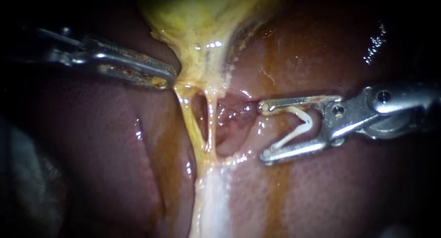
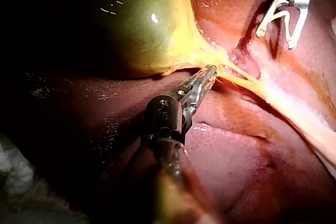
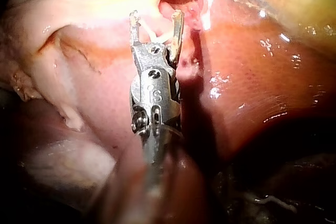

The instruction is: Clipping first clip left tube

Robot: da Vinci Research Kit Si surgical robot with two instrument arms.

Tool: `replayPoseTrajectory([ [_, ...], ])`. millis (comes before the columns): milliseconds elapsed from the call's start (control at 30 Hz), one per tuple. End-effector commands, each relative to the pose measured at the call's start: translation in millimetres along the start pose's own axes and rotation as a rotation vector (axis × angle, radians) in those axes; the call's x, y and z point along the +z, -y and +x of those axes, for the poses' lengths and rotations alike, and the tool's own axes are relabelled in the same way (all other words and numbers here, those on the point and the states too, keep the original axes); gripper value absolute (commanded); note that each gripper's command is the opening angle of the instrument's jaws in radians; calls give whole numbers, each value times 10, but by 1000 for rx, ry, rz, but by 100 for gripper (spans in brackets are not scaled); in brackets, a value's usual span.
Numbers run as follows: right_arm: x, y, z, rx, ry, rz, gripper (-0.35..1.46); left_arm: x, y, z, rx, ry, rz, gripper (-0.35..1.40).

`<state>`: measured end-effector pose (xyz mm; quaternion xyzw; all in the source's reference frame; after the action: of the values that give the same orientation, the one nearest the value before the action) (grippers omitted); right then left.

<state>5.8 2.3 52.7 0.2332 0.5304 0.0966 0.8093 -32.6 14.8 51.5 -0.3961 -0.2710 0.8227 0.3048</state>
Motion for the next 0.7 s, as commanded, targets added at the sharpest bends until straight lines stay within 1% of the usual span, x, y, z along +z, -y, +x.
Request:
replayPoseTrajectory([
  [33, 0, 0, 0, 0, 0, 0, 50, -2, 0, 0, -2, -5, -2, -35],
  [267, 2, 1, 2, 0, 0, -1, 50, -3, -3, 0, -2, -6, -2, -35],
  [467, 17, 0, 10, -3, 1, 11, 50, -2, -6, -1, -2, -6, -1, -35],
  [600, 38, 0, 15, 68, 4, 2, 50, -1, -9, -1, -2, -6, 1, -35],
  [700, 56, 0, 15, 101, 6, 1, 50, 2, -11, -1, -3, -7, 3, -35],
])
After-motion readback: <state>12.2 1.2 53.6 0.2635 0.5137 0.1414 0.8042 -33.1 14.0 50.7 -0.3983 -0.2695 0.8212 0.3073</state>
